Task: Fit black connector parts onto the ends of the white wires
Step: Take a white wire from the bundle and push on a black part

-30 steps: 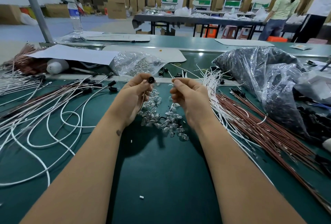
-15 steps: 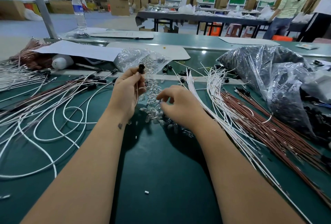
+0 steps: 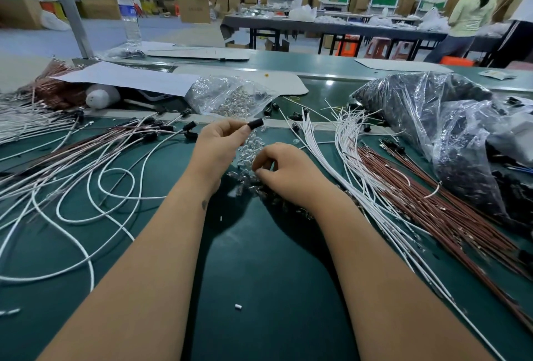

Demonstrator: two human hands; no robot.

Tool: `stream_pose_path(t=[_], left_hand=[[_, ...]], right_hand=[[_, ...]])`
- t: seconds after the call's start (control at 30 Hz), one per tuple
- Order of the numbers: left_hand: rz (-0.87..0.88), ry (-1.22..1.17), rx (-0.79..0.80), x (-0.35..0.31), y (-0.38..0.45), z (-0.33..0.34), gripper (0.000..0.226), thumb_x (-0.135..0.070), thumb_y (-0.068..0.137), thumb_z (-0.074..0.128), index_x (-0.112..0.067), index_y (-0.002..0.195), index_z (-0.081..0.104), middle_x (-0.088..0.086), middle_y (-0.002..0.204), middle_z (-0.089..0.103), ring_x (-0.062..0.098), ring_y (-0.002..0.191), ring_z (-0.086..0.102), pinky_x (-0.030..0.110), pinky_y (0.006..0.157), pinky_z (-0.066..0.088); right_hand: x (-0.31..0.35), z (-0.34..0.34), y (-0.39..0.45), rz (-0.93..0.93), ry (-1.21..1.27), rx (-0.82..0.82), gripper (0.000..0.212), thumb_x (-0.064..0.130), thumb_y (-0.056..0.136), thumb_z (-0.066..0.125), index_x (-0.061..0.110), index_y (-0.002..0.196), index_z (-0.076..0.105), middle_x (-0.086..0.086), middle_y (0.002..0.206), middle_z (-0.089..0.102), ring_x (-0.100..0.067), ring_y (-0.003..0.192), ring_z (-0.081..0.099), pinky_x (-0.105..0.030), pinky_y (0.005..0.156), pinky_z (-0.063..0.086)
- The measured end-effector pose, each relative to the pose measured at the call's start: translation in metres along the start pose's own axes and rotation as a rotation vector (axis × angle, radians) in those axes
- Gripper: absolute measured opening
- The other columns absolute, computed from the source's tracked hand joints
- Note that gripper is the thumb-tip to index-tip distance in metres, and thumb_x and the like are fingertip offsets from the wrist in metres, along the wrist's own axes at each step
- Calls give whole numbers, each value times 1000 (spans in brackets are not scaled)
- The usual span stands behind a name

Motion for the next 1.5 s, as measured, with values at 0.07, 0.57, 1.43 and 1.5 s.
stream_pose_path(t=[0.07,0.57,1.43,1.5], left_hand=[[-6,20,19,0,-1,2,13,-13,92,61,-18,81,66,-19,49,52,-3,43,42,7,45,33],[-65,110,117,-2,-6,7,15,-17,88,67,-20,75,71,-14,49,56,-1,41,38,11,41,32],[46,177,151,-10,-16,15,13,-13,85,72,-20,74,71,8,67,62,16,62,49,25,60,39],[40,199,150,-8,-16,16,15,-14,85,72,-21,72,70,7,65,62,14,60,47,21,56,37]], right_hand=[[-2,1,1,-2,20,-1,7,12,86,61,18,87,66,4,86,54,-13,83,49,-29,79,40],[-28,-18,-1,315,802,-353,16,17,98,53,13,86,63,6,61,55,-5,53,49,-22,52,42],[-30,-7,-3,343,833,-461,22,17,93,63,13,73,55,4,53,61,-5,44,53,-18,45,44],[-30,-5,-2,331,842,-469,23,16,92,64,12,72,55,4,51,61,-5,43,53,-17,44,43]])
Point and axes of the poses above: each hand's wrist, its own y-axis towards the middle knuckle, its own z-axis out of the palm, x = y × z, the point moved 3 cm from there along y, towards the middle knuckle
